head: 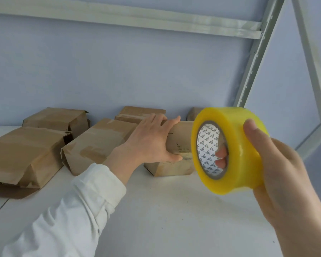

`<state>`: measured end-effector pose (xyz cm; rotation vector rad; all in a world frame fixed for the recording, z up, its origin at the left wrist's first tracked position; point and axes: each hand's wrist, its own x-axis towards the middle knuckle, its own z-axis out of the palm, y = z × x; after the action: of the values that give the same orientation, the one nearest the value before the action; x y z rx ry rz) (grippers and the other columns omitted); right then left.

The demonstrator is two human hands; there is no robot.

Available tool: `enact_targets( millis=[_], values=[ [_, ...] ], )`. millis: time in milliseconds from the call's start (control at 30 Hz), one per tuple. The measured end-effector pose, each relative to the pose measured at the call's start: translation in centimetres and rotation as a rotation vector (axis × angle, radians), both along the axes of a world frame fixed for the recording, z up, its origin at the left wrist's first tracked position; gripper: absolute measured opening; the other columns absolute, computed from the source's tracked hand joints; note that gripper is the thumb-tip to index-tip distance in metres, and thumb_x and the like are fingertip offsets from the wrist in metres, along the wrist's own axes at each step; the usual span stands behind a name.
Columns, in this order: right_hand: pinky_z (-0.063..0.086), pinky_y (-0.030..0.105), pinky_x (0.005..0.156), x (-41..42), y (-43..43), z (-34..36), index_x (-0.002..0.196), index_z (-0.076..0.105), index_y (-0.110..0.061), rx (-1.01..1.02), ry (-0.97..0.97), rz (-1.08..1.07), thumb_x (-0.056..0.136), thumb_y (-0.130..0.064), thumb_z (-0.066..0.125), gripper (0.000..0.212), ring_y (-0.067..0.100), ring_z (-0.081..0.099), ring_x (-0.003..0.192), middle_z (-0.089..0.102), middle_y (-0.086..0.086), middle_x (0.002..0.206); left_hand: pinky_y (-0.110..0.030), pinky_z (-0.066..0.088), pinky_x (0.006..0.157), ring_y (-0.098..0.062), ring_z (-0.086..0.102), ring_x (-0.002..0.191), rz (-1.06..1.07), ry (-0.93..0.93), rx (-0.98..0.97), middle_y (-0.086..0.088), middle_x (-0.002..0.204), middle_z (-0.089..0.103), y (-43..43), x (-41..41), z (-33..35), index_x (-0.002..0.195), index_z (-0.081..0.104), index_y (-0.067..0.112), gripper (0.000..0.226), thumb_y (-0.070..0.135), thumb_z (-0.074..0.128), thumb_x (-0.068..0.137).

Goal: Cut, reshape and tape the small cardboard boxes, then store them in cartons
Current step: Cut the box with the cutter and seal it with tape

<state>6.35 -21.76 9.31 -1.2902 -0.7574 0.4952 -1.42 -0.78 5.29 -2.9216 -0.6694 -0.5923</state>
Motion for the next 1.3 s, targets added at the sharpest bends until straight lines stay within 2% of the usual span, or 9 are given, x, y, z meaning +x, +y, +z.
enact_targets(
  millis=[100, 233, 467, 600, 700, 1033, 1167, 1233, 1300],
  values=[
    [0.056, 0.028, 0.068, 0.0, 0.6, -2.9, 0.079, 0.077, -0.029, 0.109, 0.050, 0.239, 0.059, -0.049, 0.069, 0.029, 0.015, 0.071, 0.078, 0.075, 0.003, 0.084, -0.031, 0.029, 0.103, -0.019, 0.035, 0.117, 0.032, -0.062, -0.005, 0.001, 0.130, 0.037, 0.7, -0.1, -0.5, 0.148, 0.017, 0.028, 0.105, 0.069, 0.063, 0.063],
    [0.052, 0.034, 0.085, 0.3, 2.0, -6.4, 0.104, 0.069, -0.030, 0.009, -0.007, 0.442, 0.053, -0.058, 0.080, 0.059, 0.021, 0.065, 0.102, 0.071, 0.003, 0.106, -0.032, 0.028, 0.100, -0.022, 0.034, 0.117, 0.051, -0.126, 0.090, -0.002, 0.132, 0.036, 1.6, 0.0, -1.1, 0.148, 0.018, 0.025, 0.103, 0.064, 0.064, 0.065],
    [0.051, 0.042, 0.089, -1.3, 3.7, -9.3, 0.104, 0.062, -0.021, -0.190, 0.161, 0.261, 0.073, -0.048, 0.068, 0.042, 0.019, 0.068, 0.093, 0.074, 0.000, 0.091, -0.038, 0.033, 0.101, -0.028, 0.034, 0.125, 0.069, -0.163, 0.104, -0.010, 0.142, 0.033, 2.7, 0.6, -4.3, 0.148, 0.022, 0.020, 0.102, 0.054, 0.071, 0.066],
    [0.051, 0.024, 0.081, -1.6, 3.3, -9.8, 0.111, 0.059, -0.018, -0.294, 0.074, 0.303, 0.078, -0.037, 0.069, 0.040, 0.013, 0.065, 0.097, 0.073, -0.008, 0.099, -0.040, 0.043, 0.092, -0.027, 0.035, 0.118, 0.088, -0.195, 0.172, -0.015, 0.139, 0.039, 2.8, 0.8, -5.9, 0.144, 0.028, 0.017, 0.105, 0.045, 0.081, 0.058],
    [0.051, 0.035, 0.088, -1.2, 3.6, -9.5, 0.106, 0.063, -0.019, -0.331, 0.151, 0.297, 0.074, -0.055, 0.054, 0.049, 0.016, 0.067, 0.094, 0.074, -0.005, 0.094, -0.041, 0.044, 0.091, -0.029, 0.036, 0.118, 0.112, -0.209, 0.126, -0.017, 0.140, 0.038, 1.9, 1.2, -6.4, 0.144, 0.026, 0.018, 0.105, 0.042, 0.081, 0.058],
    [0.050, 0.035, 0.088, -0.3, 2.8, -9.6, 0.108, 0.063, -0.017, -0.338, 0.122, 0.428, 0.093, -0.035, 0.048, 0.028, 0.017, 0.065, 0.099, 0.073, -0.004, 0.099, -0.046, 0.005, 0.113, -0.032, -0.014, 0.140, 0.488, -0.126, -0.269, -0.015, 0.149, -0.030, -3.5, 1.6, -6.0, 0.146, -0.017, 0.030, 0.086, 0.030, 0.049, 0.091],
    [0.049, 0.036, 0.091, -0.3, 2.1, -10.0, 0.111, 0.061, -0.018, -0.335, 0.117, 0.452, 0.091, -0.034, 0.050, 0.027, 0.016, 0.064, 0.100, 0.071, -0.003, 0.102, -0.029, 0.023, 0.107, -0.026, 0.022, 0.136, 0.508, -0.549, -0.505, -0.010, 0.147, 0.027, -6.4, -1.0, -5.6, 0.143, 0.030, 0.022, 0.052, 0.019, 0.049, 0.095],
    [0.049, 0.035, 0.092, -0.4, 1.8, -9.9, 0.113, 0.060, -0.018, -0.329, 0.129, 0.469, 0.092, -0.030, 0.050, 0.025, 0.013, 0.064, 0.099, 0.072, -0.006, 0.101, -0.022, 0.038, 0.088, -0.015, 0.052, 0.107, 0.415, -0.824, -0.895, 0.003, 0.107, 0.059, -9.0, -2.4, -5.0, 0.109, 0.056, 0.021, 0.024, 0.037, 0.050, 0.094],
    [0.049, 0.032, 0.090, -0.4, 1.6, -9.9, 0.114, 0.060, -0.019, -0.347, 0.106, 0.472, 0.092, -0.031, 0.052, 0.026, 0.013, 0.064, 0.099, 0.070, -0.003, 0.104, -0.025, 0.045, 0.078, -0.013, 0.061, 0.084, 0.301, -0.830, -1.262, 0.002, 0.085, 0.065, -10.6, -2.9, -4.7, 0.091, 0.061, 0.016, 0.040, 0.054, 0.048, 0.089]
  ],
)
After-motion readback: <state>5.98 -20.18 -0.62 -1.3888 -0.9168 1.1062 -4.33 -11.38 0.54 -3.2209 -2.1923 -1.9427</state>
